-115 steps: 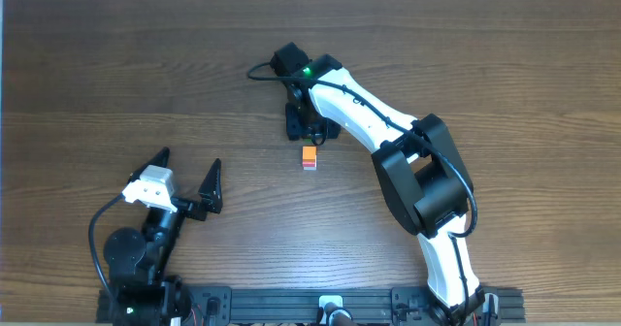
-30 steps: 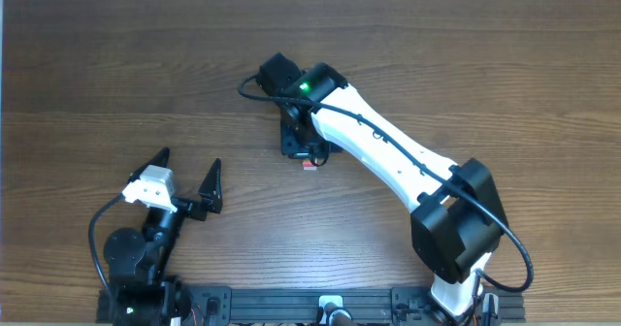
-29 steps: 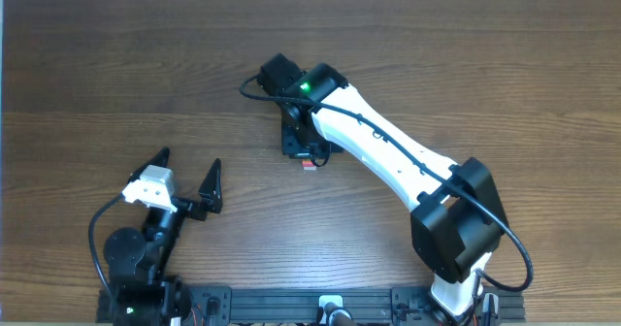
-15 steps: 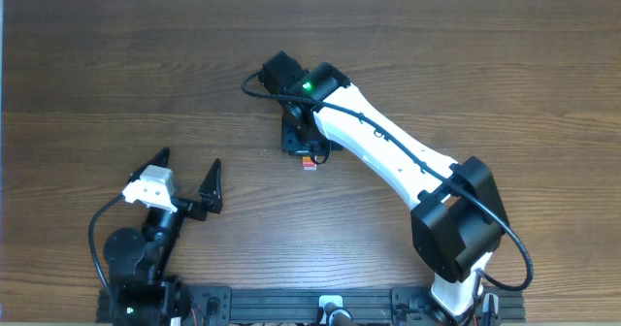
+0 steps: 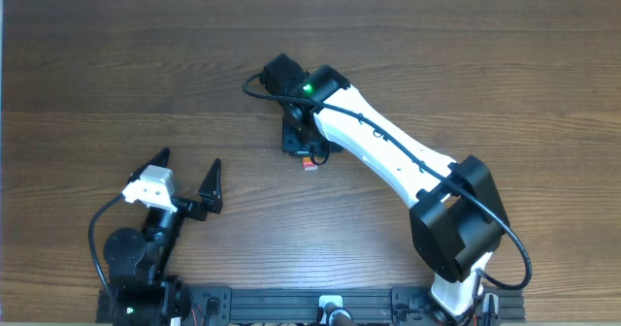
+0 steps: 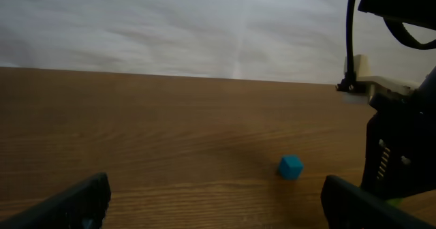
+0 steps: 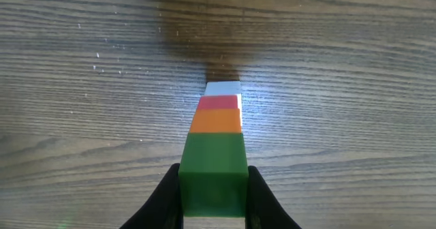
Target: Stack Cubes
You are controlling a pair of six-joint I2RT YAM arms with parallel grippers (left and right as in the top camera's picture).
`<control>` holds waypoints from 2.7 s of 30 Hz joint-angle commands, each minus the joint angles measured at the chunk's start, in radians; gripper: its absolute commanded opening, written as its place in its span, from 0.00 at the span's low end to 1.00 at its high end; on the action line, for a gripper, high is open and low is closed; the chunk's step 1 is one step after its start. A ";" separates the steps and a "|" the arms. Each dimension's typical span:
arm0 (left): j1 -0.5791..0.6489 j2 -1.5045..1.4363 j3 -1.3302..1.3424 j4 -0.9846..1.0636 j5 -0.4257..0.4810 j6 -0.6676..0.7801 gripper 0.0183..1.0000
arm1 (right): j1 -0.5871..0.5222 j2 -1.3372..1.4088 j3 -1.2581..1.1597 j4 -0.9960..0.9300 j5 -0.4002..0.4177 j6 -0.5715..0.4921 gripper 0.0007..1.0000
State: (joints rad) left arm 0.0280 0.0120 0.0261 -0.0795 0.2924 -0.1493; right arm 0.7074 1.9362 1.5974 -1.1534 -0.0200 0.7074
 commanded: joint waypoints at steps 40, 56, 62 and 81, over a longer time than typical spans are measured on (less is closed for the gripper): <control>-0.004 -0.007 -0.007 0.002 0.010 0.015 1.00 | -0.167 0.362 0.471 -0.108 0.010 -0.224 0.81; -0.004 -0.007 -0.007 0.002 0.010 0.015 1.00 | -0.164 0.478 0.471 -0.035 0.053 -0.265 0.74; -0.004 -0.007 -0.007 0.002 0.010 0.015 1.00 | -0.162 0.488 0.471 -0.012 0.055 -0.264 0.67; -0.004 -0.007 -0.007 0.002 0.010 0.015 1.00 | -0.148 0.488 0.471 -0.009 0.055 -0.263 0.20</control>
State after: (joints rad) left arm 0.0280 0.0120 0.0257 -0.0795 0.2924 -0.1493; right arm 0.5514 2.4100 2.0506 -1.1648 0.0223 0.4423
